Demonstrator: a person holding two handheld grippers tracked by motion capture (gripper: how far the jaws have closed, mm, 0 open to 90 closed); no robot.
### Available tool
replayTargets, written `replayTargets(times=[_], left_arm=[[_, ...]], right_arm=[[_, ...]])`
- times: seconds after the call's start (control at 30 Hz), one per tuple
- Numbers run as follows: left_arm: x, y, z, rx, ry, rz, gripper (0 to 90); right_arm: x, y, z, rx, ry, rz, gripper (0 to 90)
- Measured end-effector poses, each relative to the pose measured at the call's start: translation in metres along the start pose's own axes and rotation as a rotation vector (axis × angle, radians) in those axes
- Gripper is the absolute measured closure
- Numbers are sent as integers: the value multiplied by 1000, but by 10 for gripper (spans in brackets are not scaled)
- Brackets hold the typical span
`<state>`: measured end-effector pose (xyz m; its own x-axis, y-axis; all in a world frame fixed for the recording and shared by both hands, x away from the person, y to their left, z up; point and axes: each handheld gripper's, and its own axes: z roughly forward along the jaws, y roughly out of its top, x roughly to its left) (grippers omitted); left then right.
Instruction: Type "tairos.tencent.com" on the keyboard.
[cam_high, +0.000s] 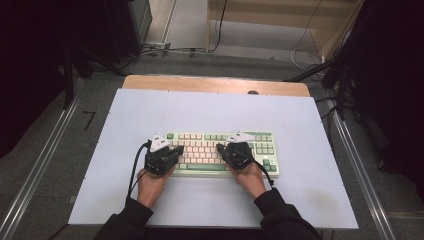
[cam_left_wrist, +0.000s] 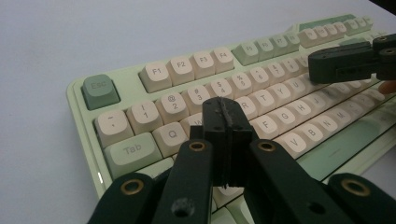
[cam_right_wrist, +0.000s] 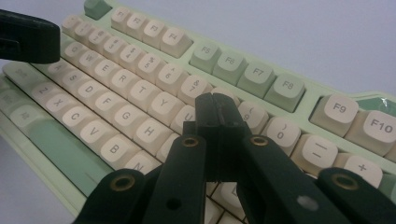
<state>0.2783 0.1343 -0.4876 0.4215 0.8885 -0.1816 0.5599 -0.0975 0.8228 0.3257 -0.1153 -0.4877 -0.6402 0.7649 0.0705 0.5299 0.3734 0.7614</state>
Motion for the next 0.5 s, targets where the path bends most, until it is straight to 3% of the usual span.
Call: replayTargets(times=[0.23,0.5], left_arm=[[0,0,0,0,1,0,900],[-1,3,3,-6,1,0,900]], right_arm=[[0,0,3,27,5,-2,876],[-3,5,-8,-17,15,22,875]])
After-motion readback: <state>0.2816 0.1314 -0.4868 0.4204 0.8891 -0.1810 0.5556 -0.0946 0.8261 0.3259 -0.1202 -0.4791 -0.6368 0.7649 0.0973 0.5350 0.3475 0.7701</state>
